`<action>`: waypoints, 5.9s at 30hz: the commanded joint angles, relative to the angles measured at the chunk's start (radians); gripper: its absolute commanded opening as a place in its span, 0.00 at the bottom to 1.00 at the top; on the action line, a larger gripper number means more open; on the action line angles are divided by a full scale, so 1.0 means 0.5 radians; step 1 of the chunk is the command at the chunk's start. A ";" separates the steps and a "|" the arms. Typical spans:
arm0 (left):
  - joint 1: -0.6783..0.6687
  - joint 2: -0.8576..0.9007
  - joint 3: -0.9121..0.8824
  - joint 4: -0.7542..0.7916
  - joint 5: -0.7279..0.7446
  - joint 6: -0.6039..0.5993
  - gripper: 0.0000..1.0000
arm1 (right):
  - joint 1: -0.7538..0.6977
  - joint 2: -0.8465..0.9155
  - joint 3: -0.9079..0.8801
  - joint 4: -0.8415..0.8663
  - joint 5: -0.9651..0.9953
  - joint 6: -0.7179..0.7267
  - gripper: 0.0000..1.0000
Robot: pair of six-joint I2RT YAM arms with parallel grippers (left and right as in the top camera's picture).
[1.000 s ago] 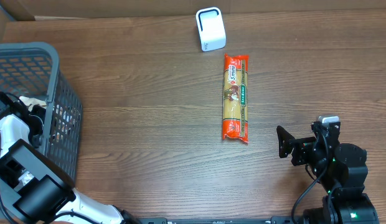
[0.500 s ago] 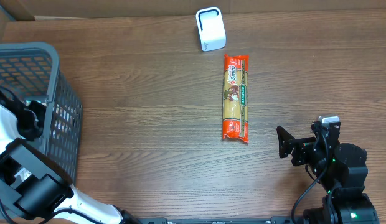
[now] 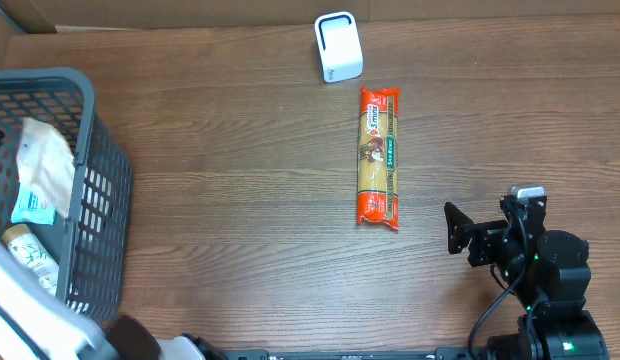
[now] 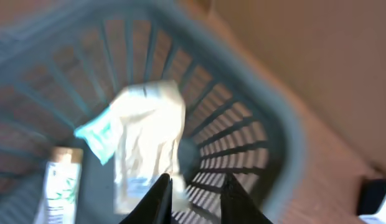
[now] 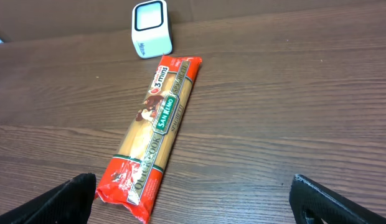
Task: Scan the item barcode
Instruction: 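Grasp the clear bag of bread rolls in the basket with the left gripper, then carry the bread bag out and set it left of the spaghetti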
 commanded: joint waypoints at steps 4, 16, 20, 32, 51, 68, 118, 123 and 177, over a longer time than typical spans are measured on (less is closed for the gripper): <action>-0.015 -0.267 0.034 -0.089 -0.048 0.025 0.38 | 0.011 -0.005 -0.013 0.010 0.005 0.001 1.00; -0.011 0.113 -0.330 -0.029 -0.166 -0.018 0.71 | 0.011 -0.005 -0.013 0.010 0.006 0.001 1.00; -0.013 0.323 -0.346 -0.026 -0.167 0.082 0.72 | 0.011 -0.005 -0.013 0.010 0.006 0.001 1.00; -0.016 0.827 -0.356 -0.053 -0.227 0.291 0.74 | 0.011 -0.005 -0.013 0.010 0.006 0.001 1.00; -0.262 1.197 -0.380 0.001 -0.777 0.116 0.93 | 0.011 -0.005 -0.013 0.010 0.006 0.001 1.00; -0.246 1.215 -0.687 0.239 -0.892 0.073 0.95 | 0.011 -0.005 -0.013 0.010 0.006 0.001 1.00; -0.243 0.908 0.743 -0.612 -0.491 0.044 0.04 | 0.011 -0.005 -0.013 0.010 0.006 0.001 1.00; -0.243 0.677 0.745 -0.582 -0.397 0.044 0.04 | 0.011 -0.005 -0.013 0.010 0.006 0.001 1.00; -2.352 0.545 -0.352 0.446 -0.209 -0.437 0.72 | 0.011 -0.005 -0.013 0.010 0.006 0.001 1.00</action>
